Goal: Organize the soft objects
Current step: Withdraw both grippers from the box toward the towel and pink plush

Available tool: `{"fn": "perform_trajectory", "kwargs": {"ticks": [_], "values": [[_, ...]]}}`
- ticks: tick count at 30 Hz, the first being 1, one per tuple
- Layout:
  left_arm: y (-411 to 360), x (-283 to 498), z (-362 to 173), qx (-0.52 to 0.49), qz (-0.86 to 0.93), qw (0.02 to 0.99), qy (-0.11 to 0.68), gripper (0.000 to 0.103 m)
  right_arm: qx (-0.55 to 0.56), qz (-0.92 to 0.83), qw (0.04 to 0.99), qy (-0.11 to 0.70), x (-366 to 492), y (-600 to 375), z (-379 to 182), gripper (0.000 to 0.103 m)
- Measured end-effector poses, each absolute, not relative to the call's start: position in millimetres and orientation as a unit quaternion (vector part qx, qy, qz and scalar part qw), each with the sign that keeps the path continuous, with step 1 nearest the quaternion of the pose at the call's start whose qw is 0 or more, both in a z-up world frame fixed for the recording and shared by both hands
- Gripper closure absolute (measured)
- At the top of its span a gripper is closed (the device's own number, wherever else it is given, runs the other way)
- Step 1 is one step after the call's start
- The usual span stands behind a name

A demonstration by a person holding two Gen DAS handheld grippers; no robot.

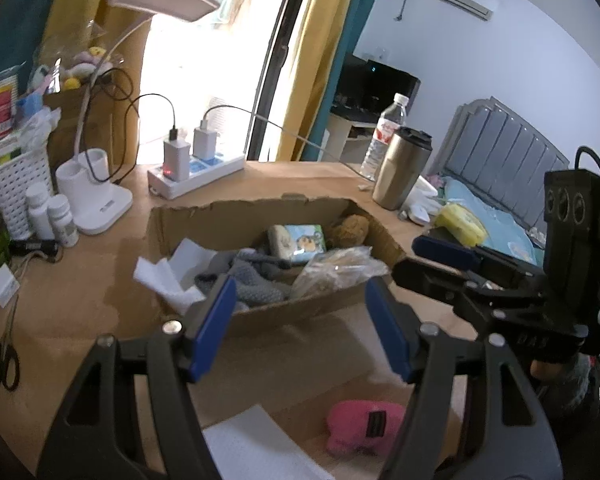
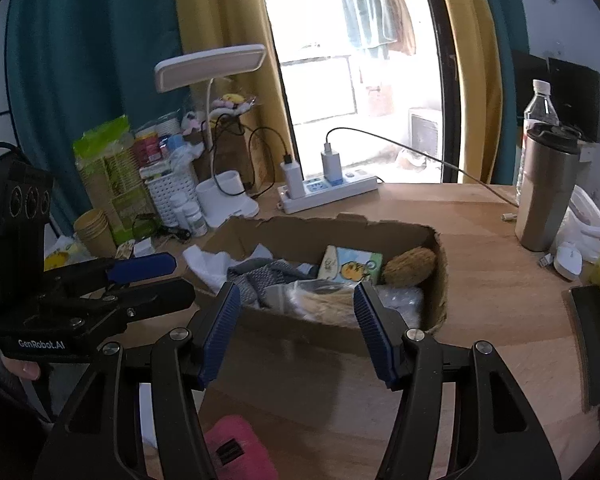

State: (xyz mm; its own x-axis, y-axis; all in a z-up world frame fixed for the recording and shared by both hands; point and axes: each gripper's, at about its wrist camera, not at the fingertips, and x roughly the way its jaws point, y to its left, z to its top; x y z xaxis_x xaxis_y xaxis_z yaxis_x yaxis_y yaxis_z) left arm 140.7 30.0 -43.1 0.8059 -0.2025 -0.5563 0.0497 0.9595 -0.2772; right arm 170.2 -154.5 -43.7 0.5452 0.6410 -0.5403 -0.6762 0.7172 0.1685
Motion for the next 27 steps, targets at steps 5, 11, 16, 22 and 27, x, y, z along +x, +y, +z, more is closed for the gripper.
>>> {"fn": "perform_trajectory", "kwargs": {"ticks": [5,11,16,22,27], "values": [[38.0,124.3,-47.4,-0.139,-0.061,0.942,0.299,0.034,-0.040,0.378,0.876,0.297,157.4,-147.0,-45.0,0.041],[43.1,106.3,-52.7,-0.146,-0.057,0.942,0.298,0.034,-0.049,0.382,0.873,0.299,141.9,-141.1,-47.7,0.041],[43.5,92.7,-59.2,-0.150,-0.055,0.941,0.299,0.034,-0.055,0.382,0.871,0.303,130.0,-139.0,-51.7,0.041],[43.5,80.8,-66.9,-0.155,-0.054,0.939,0.302,0.034,-0.060,0.382,0.868,0.311,118.9,-137.1,-58.9,0.041],[40.1,71.7,-75.5,-0.154,-0.053,0.937,0.309,0.034,-0.061,0.383,0.864,0.320,111.2,-135.9,-68.0,0.041]]}}
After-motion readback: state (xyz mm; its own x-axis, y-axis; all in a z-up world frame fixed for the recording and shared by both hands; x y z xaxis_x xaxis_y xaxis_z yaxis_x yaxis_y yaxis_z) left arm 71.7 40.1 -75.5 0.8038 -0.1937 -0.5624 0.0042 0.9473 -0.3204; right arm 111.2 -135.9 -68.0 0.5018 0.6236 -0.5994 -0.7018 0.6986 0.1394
